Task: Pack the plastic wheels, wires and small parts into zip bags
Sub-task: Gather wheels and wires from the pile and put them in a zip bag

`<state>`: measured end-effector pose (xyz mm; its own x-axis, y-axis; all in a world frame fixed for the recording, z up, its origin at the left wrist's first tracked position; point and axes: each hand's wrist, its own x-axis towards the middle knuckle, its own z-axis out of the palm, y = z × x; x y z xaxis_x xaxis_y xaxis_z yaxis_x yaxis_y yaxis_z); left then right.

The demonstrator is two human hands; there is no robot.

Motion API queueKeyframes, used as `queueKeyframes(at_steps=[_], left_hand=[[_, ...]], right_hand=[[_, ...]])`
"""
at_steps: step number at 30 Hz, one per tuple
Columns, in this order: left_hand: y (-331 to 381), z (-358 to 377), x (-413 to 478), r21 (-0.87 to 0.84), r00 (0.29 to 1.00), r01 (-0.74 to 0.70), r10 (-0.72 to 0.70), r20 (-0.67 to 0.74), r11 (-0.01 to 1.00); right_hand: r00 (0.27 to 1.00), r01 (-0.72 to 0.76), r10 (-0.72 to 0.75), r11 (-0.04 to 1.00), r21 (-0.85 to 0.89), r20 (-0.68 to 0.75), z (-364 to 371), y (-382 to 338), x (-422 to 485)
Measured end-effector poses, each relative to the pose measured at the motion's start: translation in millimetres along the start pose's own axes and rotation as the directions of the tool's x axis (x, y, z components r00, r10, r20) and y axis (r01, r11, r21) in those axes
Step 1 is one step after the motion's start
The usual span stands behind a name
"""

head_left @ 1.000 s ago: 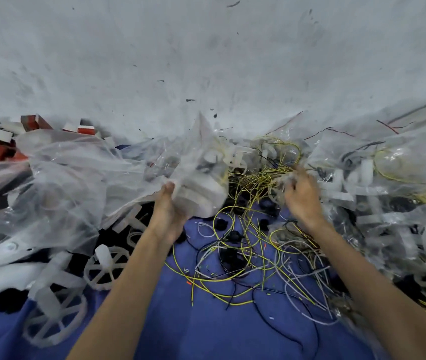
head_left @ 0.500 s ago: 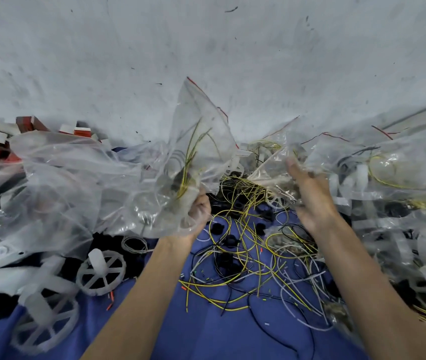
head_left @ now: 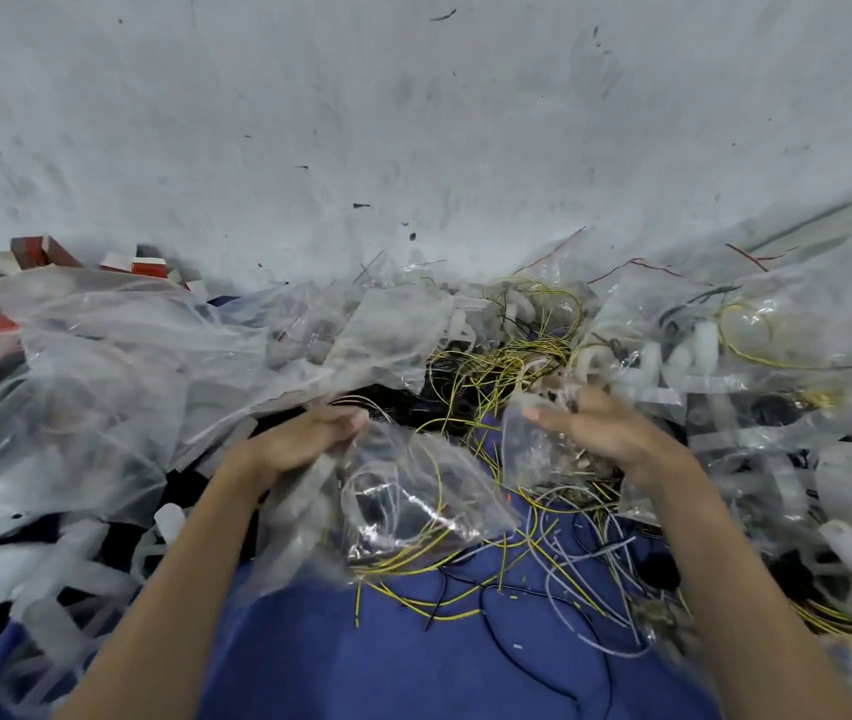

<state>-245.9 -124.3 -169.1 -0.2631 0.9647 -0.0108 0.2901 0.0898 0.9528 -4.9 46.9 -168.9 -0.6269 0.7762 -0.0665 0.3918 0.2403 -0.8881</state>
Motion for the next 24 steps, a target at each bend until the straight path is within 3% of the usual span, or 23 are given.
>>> queueKeyframes(at_steps=[2, 4, 5, 7, 8, 11, 15, 17, 19, 22, 24], left_hand=[[-9, -12, 12, 0.297, 0.996, 0.051, -0.072, 0.059, 0.953], [-13, -24, 26, 0.542, 0.991, 0.084, -0.127, 0.042, 0.836], [-13, -26, 31, 0.675, 0.992, 0.085, -0.128, 0.014, 0.733], [-4, -19, 38, 0.858, 0.995, 0.095, -0.062, -0.073, 0.505], [3, -7, 38, 0.876, 0.994, 0.092, 0.011, -0.11, 0.473], [22, 56, 47, 0.844, 0.985, 0.027, 0.128, -0.113, 0.535], [22, 133, 61, 0.929, 0.993, 0.098, -0.094, -0.069, 0.357], [15, 140, 63, 0.943, 0.989, 0.104, -0.131, -0.066, 0.315], [10, 138, 63, 0.939, 0.987, 0.11, -0.151, -0.063, 0.325], [8, 131, 59, 0.912, 0.984, 0.142, -0.151, -0.089, 0.386], [9, 125, 56, 0.901, 0.98, 0.183, -0.147, -0.135, 0.394]], right_hand=[[0.997, 0.076, -0.074, 0.993, 0.087, -0.029, 1, 0, 4], [0.98, 0.154, -0.135, 0.98, 0.125, -0.148, 4, -2, 6], [0.97, 0.173, -0.158, 0.982, 0.07, -0.187, 4, -2, 6], [0.974, 0.147, -0.178, 0.967, -0.21, -0.137, 2, 2, 7], [0.988, 0.121, -0.148, 0.93, -0.346, -0.052, 2, 5, 8], [0.995, 0.067, -0.017, 0.839, -0.539, 0.098, 8, 14, 7], [0.987, 0.083, -0.15, 0.773, -0.629, -0.054, 16, 15, 8], [0.981, 0.061, -0.155, 0.825, -0.562, -0.121, 13, 13, 9], [0.972, 0.061, -0.141, 0.922, -0.383, -0.187, 9, 10, 7], [0.964, 0.111, -0.106, 0.994, 0.004, -0.244, 7, 4, 0], [0.982, 0.137, -0.091, 0.947, 0.291, -0.166, 8, -3, -3]])
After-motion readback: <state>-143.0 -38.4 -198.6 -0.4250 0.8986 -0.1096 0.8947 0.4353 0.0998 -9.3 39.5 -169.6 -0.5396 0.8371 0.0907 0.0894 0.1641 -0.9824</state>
